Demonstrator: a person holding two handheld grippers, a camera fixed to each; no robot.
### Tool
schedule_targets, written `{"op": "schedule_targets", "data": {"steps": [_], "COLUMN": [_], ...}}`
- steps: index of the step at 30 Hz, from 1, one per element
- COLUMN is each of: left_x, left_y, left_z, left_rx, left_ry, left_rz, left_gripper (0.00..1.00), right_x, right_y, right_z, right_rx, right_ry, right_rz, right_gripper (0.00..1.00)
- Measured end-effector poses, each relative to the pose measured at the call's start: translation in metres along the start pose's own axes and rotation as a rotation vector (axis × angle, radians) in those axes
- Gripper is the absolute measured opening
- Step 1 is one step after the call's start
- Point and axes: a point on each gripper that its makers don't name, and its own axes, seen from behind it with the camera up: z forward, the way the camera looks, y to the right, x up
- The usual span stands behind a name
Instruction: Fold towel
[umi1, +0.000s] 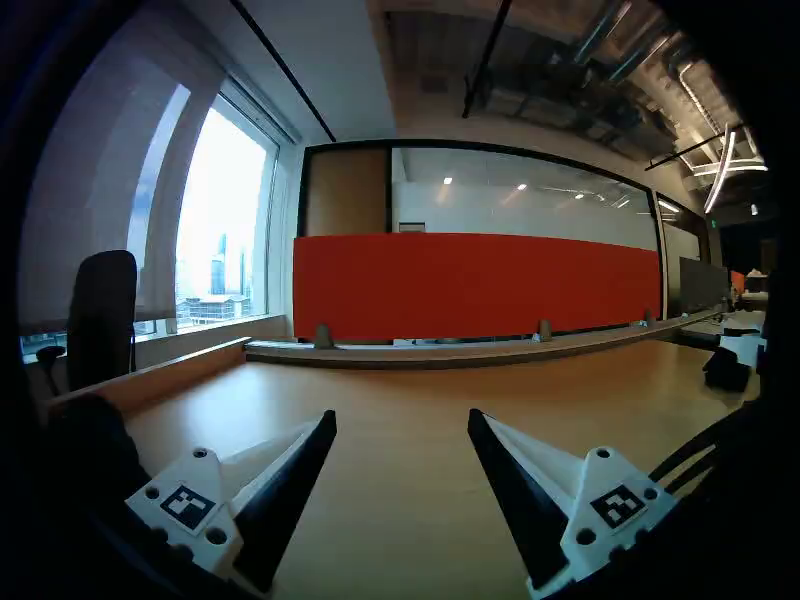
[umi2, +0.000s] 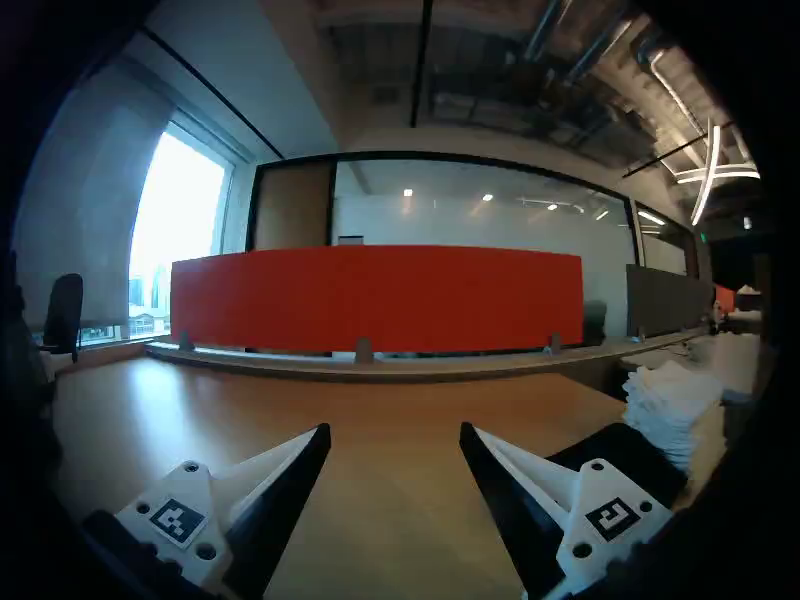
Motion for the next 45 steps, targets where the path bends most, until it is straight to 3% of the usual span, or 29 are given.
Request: {"op": "schedule_targets", "data": {"steps": [45], "left_x": [0.0056], "left_y": [-0.0014], "left_z": [-0.0012], "left_rx": [0.0], "left_ry": [-0.003], "left_rz": [-0.001], "left_gripper": [0.98], "right_x": [-0.0004], "right_y": [-0.0009], "right_z": [0.0024], "right_rx": [0.0], "right_ry": [0.001], "right_rz": [0.001], "right_gripper": [1.0]}}
